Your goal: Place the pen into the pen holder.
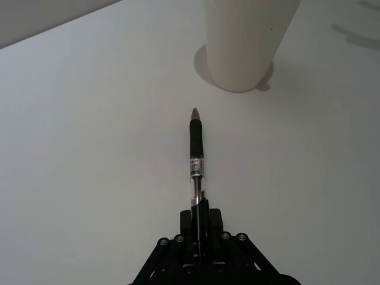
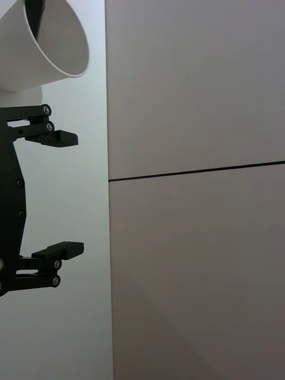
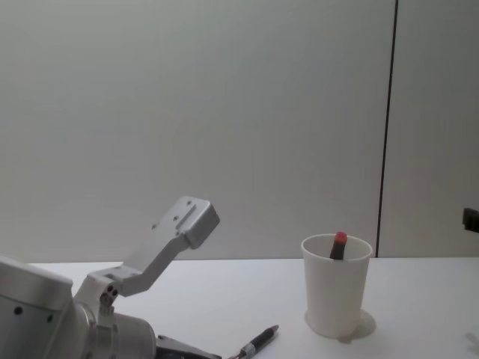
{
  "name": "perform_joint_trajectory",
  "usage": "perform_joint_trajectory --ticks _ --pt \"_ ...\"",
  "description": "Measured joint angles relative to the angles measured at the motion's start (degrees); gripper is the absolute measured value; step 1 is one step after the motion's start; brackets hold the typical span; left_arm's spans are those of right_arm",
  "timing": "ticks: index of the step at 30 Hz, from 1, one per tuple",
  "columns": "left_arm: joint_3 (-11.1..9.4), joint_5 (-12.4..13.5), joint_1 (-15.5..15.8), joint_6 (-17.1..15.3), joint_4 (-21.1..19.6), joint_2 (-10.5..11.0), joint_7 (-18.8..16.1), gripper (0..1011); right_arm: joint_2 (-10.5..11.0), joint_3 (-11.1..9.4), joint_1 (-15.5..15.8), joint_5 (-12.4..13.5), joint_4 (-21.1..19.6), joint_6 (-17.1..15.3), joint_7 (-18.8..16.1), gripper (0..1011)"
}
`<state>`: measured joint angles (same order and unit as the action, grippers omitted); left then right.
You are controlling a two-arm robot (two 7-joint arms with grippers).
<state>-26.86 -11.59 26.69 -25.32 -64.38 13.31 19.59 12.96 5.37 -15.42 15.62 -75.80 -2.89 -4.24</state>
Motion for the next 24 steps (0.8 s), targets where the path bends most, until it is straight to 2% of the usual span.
perform_joint_trajectory --ticks 7,24 --pt "0.29 0.20 -0.59 0.73 -2.20 0.52 -1.23 178 0.00 0.00 0.00 0.00 0.00 0.00 0.00 1001" --pt "2.30 1.71 -3.86 3.78 -12.86 3.64 -9.60 178 0.00 0.00 0.00 0.00 0.00 0.00 0.00 1001"
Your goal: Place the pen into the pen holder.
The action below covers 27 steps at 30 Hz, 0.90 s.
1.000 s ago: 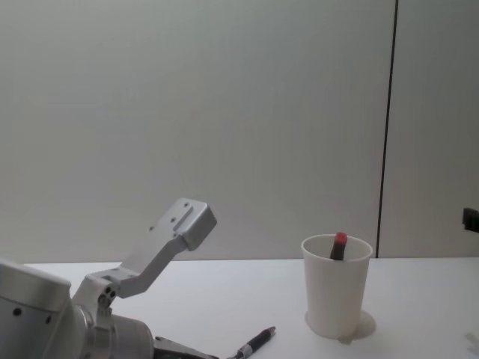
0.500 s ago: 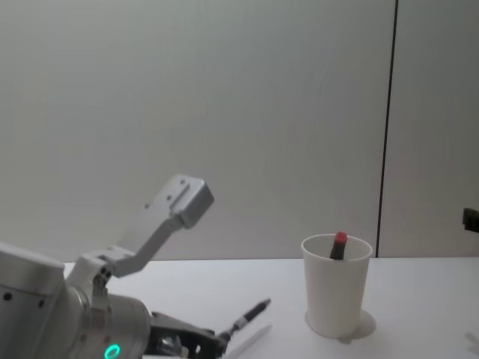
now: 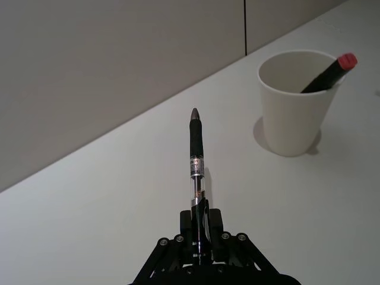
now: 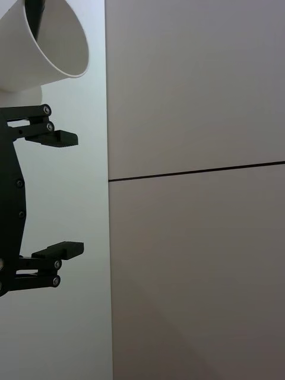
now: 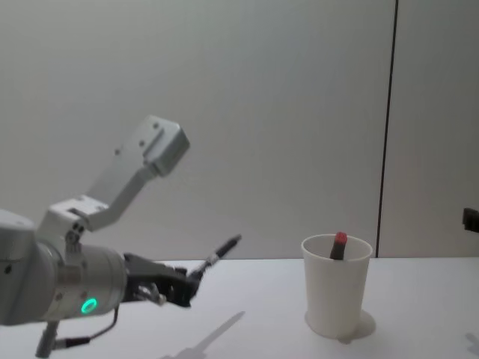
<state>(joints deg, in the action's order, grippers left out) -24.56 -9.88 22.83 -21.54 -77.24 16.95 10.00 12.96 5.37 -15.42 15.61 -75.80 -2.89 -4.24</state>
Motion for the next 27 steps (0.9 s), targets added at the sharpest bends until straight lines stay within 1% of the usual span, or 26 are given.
perform_joint_trajectory --ticks 5,8,11,12,14,15,18,21,22,24,27 --pt "0.52 0.50 -1.07 2.50 -2.79 0.92 -2.10 178 0.00 0.00 0.00 0.00 0.00 0.00 0.00 1001" --pt "0.69 0.68 -1.50 3.99 -3.68 1.24 -2.84 178 0.00 0.00 0.00 0.00 0.00 0.00 0.00 1001" --pt "0.93 0.82 -2.07 6.24 -4.82 1.66 -3.53 178 0.00 0.00 0.00 0.00 0.00 0.00 0.00 1001" --pt "1.03 0.85 -2.30 7.45 -5.23 1.84 -3.78 178 0.00 0.00 0.00 0.00 0.00 0.00 0.00 1001" --pt "1.12 0.87 -2.52 8.62 -5.59 2.02 -3.96 178 0.00 0.00 0.00 0.00 0.00 0.00 0.00 1001" --pt "1.25 0.87 -2.77 9.96 -5.98 2.21 -4.10 178 0.00 0.00 0.00 0.00 0.00 0.00 0.00 1001" --pt "1.38 0.87 -3.08 12.17 -6.39 2.42 -4.19 178 0.00 0.00 0.00 0.00 0.00 0.00 0.00 1001" --pt "1.63 0.78 -3.52 16.11 -6.86 2.76 -4.07 178 0.00 0.00 0.00 0.00 0.00 0.00 0.00 1001" --pt "1.68 0.74 -3.58 16.89 -6.91 2.81 -3.97 178 0.00 0.00 0.00 0.00 0.00 0.00 0.00 1001" --pt "1.78 0.62 -3.69 18.75 -6.96 2.93 -3.60 178 0.00 0.00 0.00 0.00 0.00 0.00 0.00 1001" --pt "2.03 0.22 -3.79 22.91 -6.93 3.12 -2.29 178 0.00 0.00 0.00 0.00 0.00 0.00 0.00 1001"
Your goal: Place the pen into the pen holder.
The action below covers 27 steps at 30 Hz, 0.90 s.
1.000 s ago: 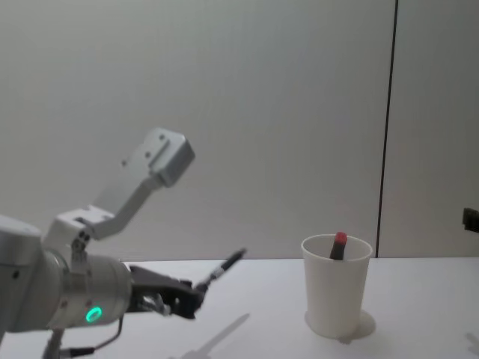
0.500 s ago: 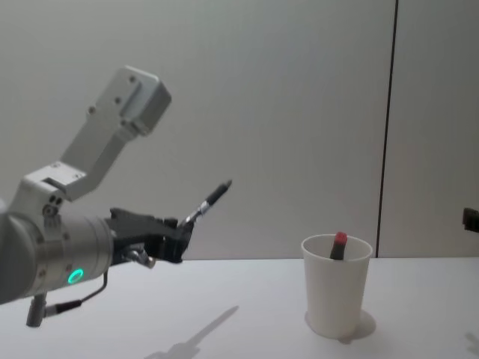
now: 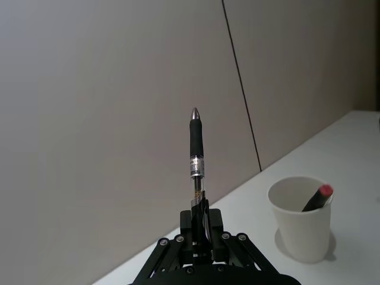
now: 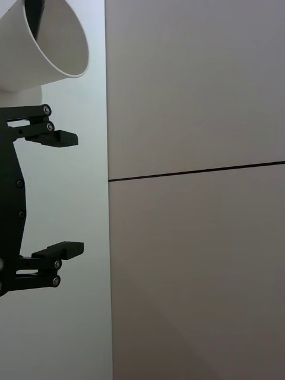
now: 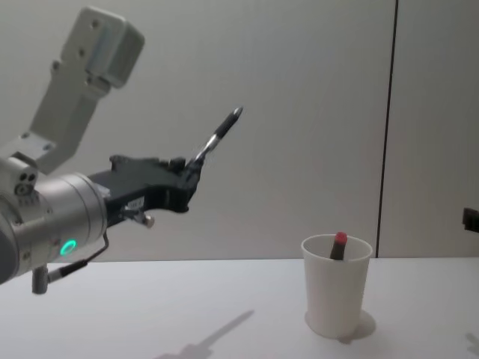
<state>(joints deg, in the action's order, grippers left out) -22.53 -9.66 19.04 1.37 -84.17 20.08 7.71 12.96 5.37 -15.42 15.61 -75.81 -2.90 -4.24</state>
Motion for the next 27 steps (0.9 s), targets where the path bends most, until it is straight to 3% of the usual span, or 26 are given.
perform_joint_trajectory --ticks 4,10,11,19,23,27 --pt "0.20 -0.51 0.03 3.55 0.41 0.07 1.43 178 0.00 0.00 0.00 0.00 0.00 0.00 0.00 1001" --pt "0.59 -2.23 0.67 11.37 1.95 0.02 5.98 178 0.00 0.00 0.00 0.00 0.00 0.00 0.00 1001" --pt "0.59 -2.23 0.67 11.37 1.95 0.02 5.98 178 0.00 0.00 0.00 0.00 0.00 0.00 0.00 1001" --pt "0.93 -5.84 2.27 20.15 5.10 -0.51 14.04 178 0.00 0.00 0.00 0.00 0.00 0.00 0.00 1001" --pt "1.02 -7.21 2.94 22.49 6.35 -0.77 16.99 178 0.00 0.00 0.00 0.00 0.00 0.00 0.00 1001" --pt "1.06 -9.72 4.03 25.71 8.32 -1.22 22.29 178 0.00 0.00 0.00 0.00 0.00 0.00 0.00 1001"
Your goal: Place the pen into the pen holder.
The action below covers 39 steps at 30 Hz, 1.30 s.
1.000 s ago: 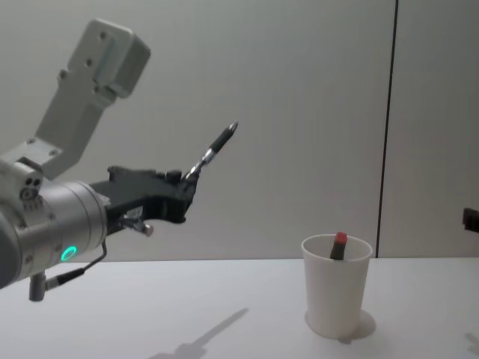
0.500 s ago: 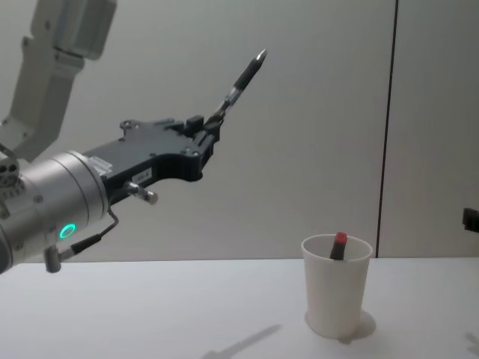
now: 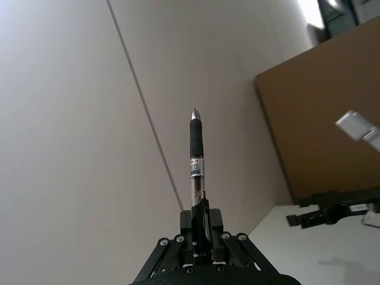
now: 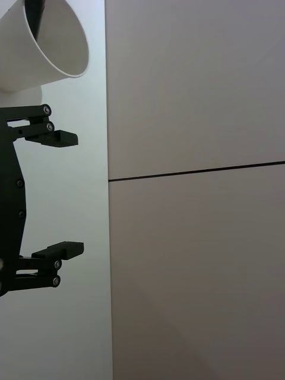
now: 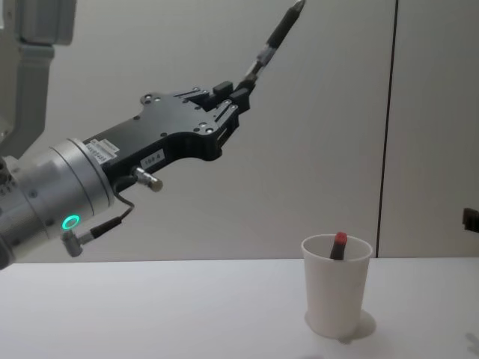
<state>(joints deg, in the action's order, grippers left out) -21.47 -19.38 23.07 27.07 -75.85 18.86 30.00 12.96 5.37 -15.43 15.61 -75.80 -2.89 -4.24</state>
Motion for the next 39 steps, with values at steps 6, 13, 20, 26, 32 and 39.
perform_joint_trajectory --ticks 6,13,20,26,32,39 --pt "0.02 -3.35 1.63 3.09 2.80 -0.67 7.01 178 0.00 0.00 0.00 0.00 0.00 0.00 -0.01 1001" --pt "-0.10 -6.51 3.35 5.69 5.73 -1.48 13.88 178 0.21 -0.09 0.35 0.26 -0.39 0.34 -1.25 1001" --pt "-0.20 -8.39 4.34 7.16 7.42 -1.96 17.80 178 0.81 -0.43 1.21 1.44 -1.61 1.13 -4.75 1001" --pt "-0.26 -9.30 4.86 7.98 8.31 -2.21 19.83 178 1.39 -0.78 2.05 2.81 -2.85 1.83 -8.16 1001" --pt "-0.30 -9.90 5.18 8.44 8.82 -2.35 21.07 178 2.37 -1.37 3.21 5.11 -4.71 2.50 -13.51 1001" --pt "-0.34 -10.27 5.39 8.74 9.19 -2.45 21.94 178 3.37 -1.90 4.26 7.74 -6.47 2.87 -19.26 1001"
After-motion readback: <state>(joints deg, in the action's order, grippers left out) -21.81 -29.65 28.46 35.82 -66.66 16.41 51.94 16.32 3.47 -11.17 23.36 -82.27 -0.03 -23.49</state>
